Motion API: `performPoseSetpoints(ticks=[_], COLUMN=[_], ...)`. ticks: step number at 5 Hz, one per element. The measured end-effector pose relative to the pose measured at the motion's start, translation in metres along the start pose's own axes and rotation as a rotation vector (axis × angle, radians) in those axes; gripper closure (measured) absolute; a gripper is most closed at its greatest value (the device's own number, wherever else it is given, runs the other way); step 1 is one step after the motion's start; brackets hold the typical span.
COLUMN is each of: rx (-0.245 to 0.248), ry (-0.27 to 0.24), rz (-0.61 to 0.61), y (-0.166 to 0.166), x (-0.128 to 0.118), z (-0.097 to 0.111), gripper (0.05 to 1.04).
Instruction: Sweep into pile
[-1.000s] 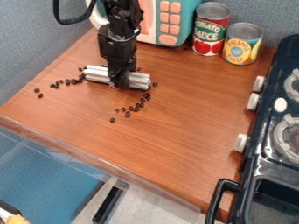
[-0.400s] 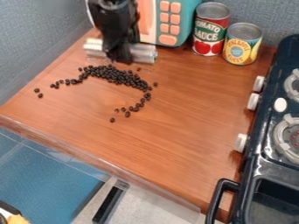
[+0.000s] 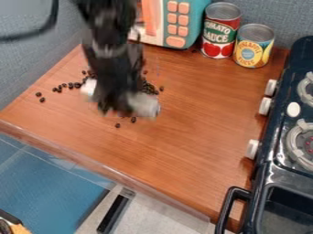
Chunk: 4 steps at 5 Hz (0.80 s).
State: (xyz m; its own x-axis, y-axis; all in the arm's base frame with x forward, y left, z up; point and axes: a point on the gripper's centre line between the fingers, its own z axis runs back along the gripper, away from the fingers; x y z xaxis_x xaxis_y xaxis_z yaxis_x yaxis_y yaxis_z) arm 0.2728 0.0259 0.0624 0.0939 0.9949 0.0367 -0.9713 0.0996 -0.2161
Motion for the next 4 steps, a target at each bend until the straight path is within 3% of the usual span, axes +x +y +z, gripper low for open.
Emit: performPoseSetpoints(ticks=[2,3,4], rx=[0.09,0.119,0.12], ry=[-0.023,-0.055,-0.098], rz=[0.058,0.1,0.122], y=[0.028,0.028,0.019], x=[0.001,0.01,0.019], z=[-0.031,-0.05,-0.055], gripper=[0.691,0.691,0.692])
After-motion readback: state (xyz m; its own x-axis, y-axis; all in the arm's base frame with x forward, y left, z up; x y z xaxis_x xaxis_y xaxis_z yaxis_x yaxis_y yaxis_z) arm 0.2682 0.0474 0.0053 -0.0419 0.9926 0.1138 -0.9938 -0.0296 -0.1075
